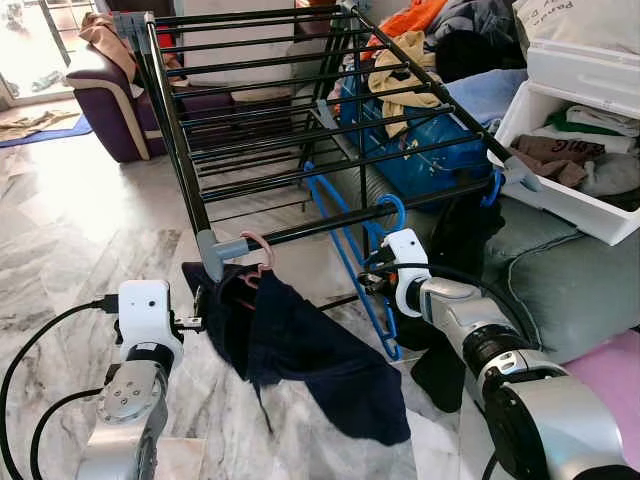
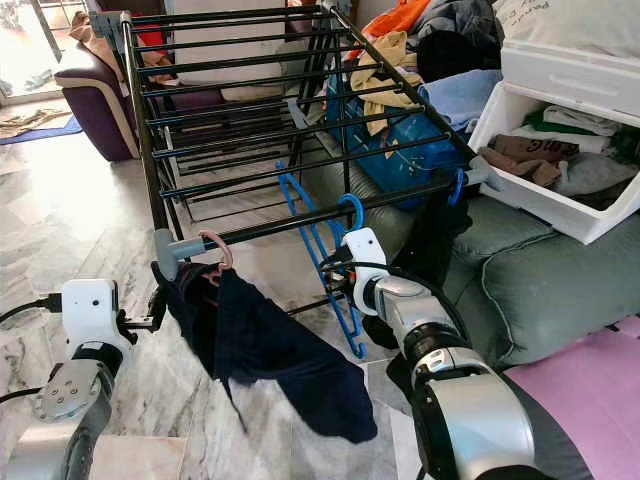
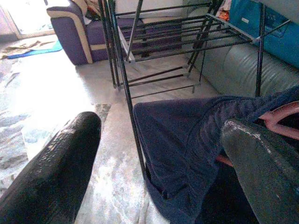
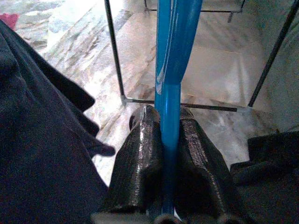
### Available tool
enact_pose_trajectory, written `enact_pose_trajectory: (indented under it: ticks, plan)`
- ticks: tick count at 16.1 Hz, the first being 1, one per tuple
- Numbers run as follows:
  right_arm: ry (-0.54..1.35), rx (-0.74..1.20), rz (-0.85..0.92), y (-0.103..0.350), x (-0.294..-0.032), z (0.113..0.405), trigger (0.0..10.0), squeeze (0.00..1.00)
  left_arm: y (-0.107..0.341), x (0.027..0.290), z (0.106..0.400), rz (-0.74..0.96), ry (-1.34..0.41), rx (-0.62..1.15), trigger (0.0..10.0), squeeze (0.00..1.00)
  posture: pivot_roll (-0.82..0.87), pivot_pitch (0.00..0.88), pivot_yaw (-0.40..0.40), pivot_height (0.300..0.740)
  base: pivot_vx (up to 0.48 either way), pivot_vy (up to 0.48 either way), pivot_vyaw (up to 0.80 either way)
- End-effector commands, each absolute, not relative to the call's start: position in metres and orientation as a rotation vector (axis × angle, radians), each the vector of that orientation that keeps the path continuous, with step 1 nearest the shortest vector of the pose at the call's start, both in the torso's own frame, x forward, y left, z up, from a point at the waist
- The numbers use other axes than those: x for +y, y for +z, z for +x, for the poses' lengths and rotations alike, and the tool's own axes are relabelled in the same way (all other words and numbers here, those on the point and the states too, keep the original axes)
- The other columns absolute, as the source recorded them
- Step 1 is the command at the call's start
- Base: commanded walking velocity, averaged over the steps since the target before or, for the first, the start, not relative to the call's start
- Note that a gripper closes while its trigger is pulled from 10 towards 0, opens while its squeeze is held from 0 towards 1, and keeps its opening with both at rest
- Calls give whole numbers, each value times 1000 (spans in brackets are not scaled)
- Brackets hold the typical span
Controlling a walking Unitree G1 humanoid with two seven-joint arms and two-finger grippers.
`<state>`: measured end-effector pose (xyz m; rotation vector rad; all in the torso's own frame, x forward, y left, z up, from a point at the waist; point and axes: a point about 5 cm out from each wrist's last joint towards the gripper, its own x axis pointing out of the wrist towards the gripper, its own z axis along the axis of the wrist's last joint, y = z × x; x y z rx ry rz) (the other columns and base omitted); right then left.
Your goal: Hang hanger
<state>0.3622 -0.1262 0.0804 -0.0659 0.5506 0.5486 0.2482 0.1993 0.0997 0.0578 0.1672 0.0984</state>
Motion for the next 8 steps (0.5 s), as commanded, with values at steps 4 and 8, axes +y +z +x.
enact_pose_trajectory:
  ticks: [4,8]
  plan:
    - [523,618,-150,59,-138,349,10000,1000,100,194,248,46,93,169,10000,0,124,54,-38,740,0,0,0]
    - [516,578,-216,55,-143,346,10000,1000,98,192,249,36,93,171,10000,0,119,51,-40,740,0,0,0]
